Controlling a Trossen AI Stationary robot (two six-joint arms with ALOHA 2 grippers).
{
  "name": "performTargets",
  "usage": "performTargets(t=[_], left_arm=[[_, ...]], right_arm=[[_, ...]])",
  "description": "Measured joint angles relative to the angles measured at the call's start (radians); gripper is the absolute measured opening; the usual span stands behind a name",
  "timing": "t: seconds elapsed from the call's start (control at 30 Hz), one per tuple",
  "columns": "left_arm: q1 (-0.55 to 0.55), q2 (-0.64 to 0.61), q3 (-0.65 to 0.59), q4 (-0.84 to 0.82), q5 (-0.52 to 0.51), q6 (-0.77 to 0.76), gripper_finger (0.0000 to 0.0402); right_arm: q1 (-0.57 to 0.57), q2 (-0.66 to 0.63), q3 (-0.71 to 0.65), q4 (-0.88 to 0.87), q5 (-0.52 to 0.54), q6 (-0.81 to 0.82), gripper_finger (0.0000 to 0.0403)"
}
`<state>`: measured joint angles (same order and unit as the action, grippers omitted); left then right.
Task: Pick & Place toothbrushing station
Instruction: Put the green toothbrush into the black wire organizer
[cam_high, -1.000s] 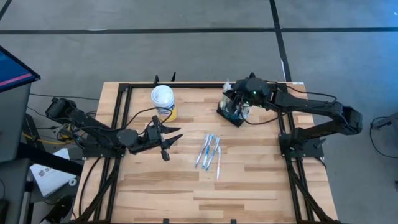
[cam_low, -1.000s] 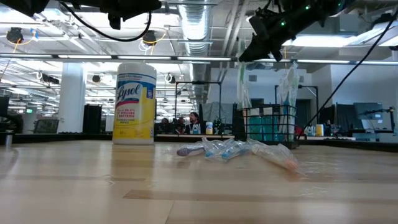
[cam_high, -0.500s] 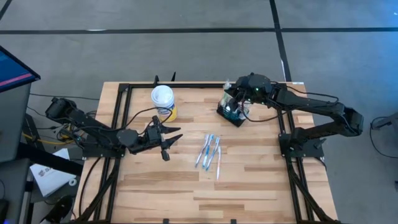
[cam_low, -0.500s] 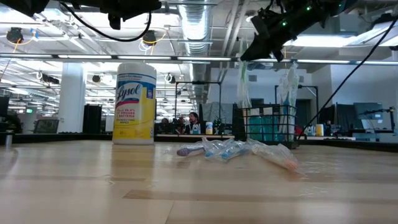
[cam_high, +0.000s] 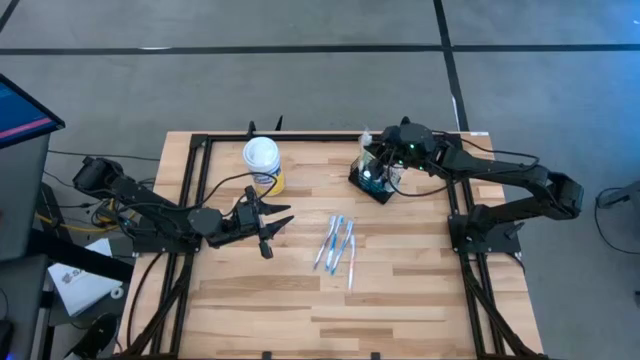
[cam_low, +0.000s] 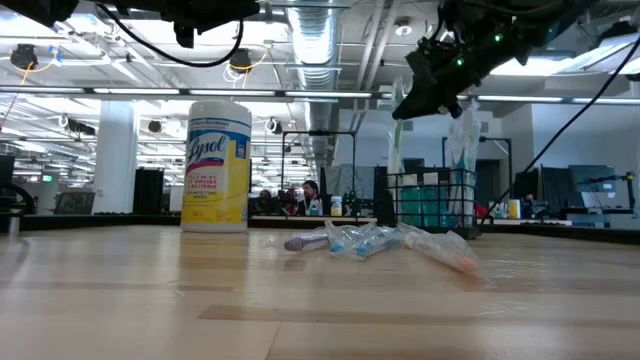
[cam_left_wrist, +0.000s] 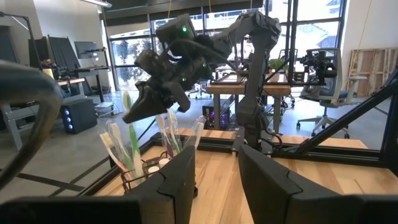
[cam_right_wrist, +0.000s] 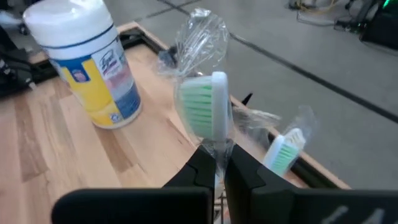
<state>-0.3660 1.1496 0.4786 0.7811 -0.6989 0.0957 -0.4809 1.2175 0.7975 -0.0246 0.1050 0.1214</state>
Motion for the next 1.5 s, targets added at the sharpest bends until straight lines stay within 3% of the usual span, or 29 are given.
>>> performTargets(t=[0.53,0.87,1.07,1.5], left_arm=[[0.0,0.0,0.0,0.0,0.0,0.0,0.0117],[0.01,0.0,0.0,0.001,0.0,0.0,0.0117],[0.01,0.0,-0.002,0.0,0.0,0.0,0.0117],[0.01,0.0,-0.002,0.0,0.0,0.002,0.0117]], right_arm=[[-0.007,0.0,-0.188,0.254,-0.026,0.054,0.0003],[-0.007,0.089,-0.197,0.321,-0.035,0.06,0.0007],[-0.007,0.151,-0.195,0.37,-0.041,0.063,0.0033],[-0.006,0.134,-0.195,0.373,-0.056,0.063,0.0055]])
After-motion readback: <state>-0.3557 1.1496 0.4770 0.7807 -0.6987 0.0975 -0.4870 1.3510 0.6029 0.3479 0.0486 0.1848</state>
